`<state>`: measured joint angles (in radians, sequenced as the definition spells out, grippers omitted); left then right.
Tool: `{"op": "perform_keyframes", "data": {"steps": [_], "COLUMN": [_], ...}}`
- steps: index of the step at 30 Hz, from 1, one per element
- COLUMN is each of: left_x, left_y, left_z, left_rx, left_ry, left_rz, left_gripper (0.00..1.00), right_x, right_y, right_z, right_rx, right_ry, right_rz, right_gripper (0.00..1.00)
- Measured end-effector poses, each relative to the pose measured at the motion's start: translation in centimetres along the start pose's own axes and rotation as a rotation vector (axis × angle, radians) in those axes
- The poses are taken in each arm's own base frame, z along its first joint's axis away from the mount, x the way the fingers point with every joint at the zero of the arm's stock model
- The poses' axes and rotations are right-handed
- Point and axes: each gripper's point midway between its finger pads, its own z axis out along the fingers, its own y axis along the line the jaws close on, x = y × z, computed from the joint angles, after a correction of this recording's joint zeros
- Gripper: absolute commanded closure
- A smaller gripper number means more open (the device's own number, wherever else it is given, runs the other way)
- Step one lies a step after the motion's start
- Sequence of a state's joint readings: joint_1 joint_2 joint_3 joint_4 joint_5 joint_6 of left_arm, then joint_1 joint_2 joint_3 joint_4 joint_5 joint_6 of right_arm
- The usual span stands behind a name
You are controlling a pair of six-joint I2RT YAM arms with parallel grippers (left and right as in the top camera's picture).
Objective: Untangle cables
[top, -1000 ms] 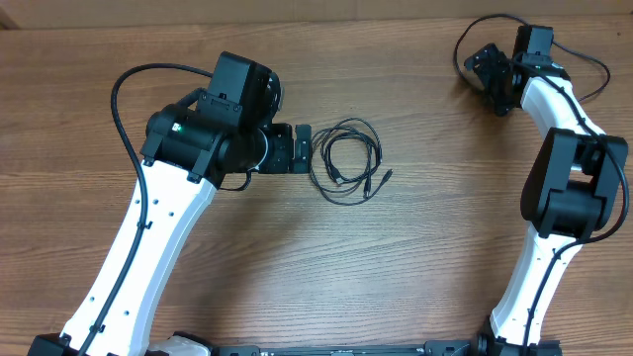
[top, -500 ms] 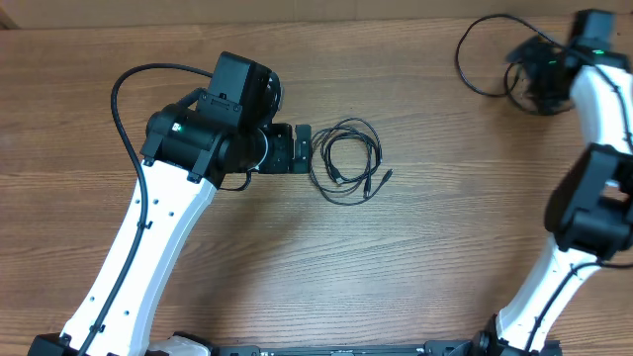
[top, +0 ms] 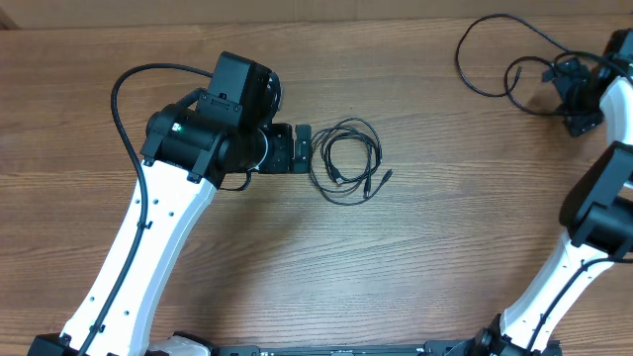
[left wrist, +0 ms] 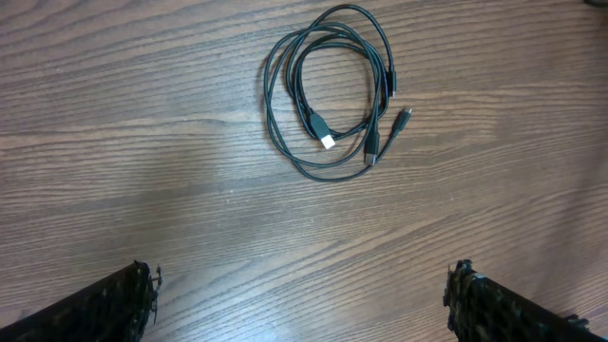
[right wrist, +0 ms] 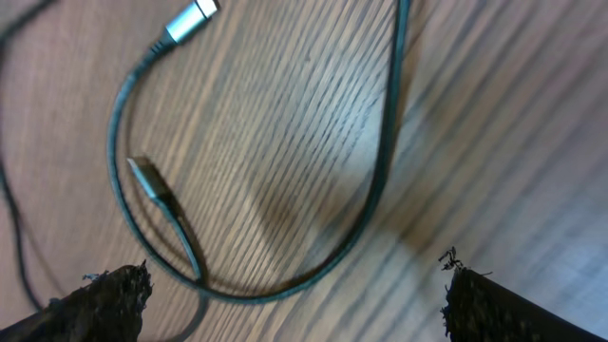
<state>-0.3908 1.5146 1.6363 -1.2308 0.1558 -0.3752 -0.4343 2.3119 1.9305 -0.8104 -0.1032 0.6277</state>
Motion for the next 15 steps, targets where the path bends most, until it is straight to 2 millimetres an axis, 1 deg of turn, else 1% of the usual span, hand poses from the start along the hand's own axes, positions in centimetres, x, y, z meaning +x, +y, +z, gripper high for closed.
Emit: {"op": "perform_keyframes", "data": {"steps": [3,12,15], "left_x": [0.0,-0.5,-0.5], "left_y": [0.0,-0.2,-0.2], "left_z": [0.0,0.0,0.0], "left_rx": [0.000,0.007,0.007], "left_ry": [0.000,-0.019,-0.019], "left_rz": [0.000,0.003,0.003], "left_gripper": [0.00,0.00,0.00], "right_x": [0.5,0.9,1.3], "right_y": [0.0,0.0,0.0], "right_z": [0.9,1.0,1.6], "right_rx": [0.006,0.013,0.017], "right_ry": [0.013,0.024,0.033], "right_rz": [-0.006,-0.008,-0.007], "right_gripper": [0.00,0.00,0.00]}}
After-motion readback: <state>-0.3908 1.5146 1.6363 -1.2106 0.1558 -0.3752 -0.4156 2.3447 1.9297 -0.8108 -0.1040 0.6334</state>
